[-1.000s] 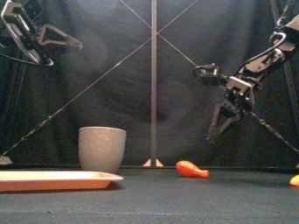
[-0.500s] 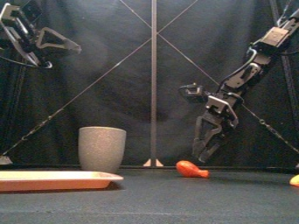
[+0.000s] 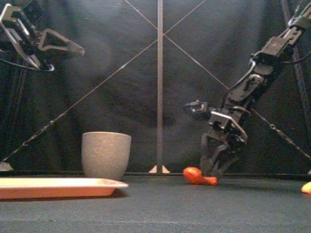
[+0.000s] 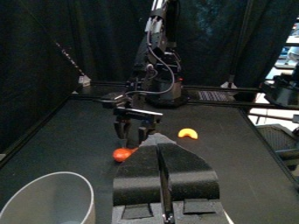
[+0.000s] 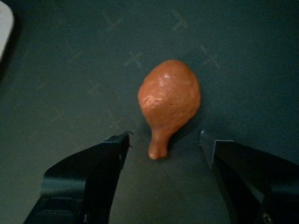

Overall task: Pick the drumstick then place it in the grey bowl
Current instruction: Pick the drumstick

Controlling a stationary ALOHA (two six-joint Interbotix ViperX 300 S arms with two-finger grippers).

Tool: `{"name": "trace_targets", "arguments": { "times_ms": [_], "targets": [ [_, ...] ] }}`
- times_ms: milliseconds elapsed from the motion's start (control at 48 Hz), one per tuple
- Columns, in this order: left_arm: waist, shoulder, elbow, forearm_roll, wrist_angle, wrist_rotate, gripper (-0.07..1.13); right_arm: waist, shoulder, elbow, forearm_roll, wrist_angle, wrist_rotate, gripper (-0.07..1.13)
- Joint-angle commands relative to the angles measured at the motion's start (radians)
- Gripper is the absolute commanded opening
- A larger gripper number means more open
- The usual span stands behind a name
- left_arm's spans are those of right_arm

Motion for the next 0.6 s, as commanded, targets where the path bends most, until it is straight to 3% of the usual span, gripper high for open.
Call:
{"name": "trace_targets", "arguments": {
  "times_ms": [21,271,604],
  "targets": [
    [0.002,0.005,-0.012,0.0,-0.009,0.002,-0.01,-0.009,0.0,-0.032,0.008,0.014,0.002,0.97],
    [-0.002,0.005,-0.012,0.002,-0.009,0.0,-0.01,-0.02,0.034,-0.048,0.012,0.051,0.003,0.91],
    [-0.003,0.005,-0.008,0.0,-0.009,0.0,-0.01,-0.012,0.044,-0.057,0.005,0.074,0.0,0.62]
  ]
}}
